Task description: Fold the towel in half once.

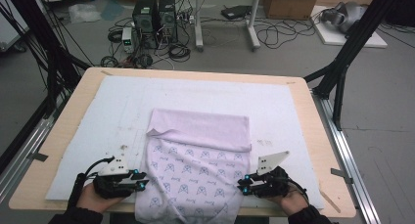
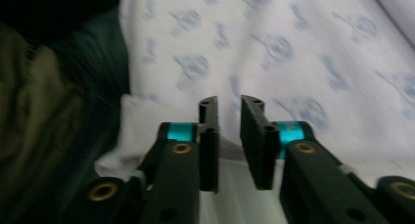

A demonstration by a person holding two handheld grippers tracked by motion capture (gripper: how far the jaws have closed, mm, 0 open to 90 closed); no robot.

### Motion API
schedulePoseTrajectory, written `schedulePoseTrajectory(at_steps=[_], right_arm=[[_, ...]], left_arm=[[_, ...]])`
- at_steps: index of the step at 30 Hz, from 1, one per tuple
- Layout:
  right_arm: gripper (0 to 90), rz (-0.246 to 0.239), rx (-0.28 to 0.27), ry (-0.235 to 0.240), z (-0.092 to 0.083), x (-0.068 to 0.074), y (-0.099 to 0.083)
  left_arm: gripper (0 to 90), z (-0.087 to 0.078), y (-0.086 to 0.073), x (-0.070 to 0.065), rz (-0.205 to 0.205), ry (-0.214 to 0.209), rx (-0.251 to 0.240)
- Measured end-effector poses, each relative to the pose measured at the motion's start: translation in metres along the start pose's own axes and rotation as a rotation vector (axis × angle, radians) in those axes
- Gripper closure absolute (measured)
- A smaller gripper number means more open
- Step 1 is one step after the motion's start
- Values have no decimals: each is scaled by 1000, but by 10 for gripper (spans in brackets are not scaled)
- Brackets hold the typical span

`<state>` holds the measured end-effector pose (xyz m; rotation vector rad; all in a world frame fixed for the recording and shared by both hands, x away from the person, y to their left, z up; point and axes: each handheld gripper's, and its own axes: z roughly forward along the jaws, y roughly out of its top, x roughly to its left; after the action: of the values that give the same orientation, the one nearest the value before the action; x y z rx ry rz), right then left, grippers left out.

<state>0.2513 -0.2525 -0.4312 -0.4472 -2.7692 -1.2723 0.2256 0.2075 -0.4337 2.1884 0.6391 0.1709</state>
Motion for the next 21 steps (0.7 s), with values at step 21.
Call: schedulePoseTrajectory(at_steps=[21], right_arm=[[808,-49,57,96,-8,12,-18]], left_arm=[[815,-11,-18,-9,11,26,21]])
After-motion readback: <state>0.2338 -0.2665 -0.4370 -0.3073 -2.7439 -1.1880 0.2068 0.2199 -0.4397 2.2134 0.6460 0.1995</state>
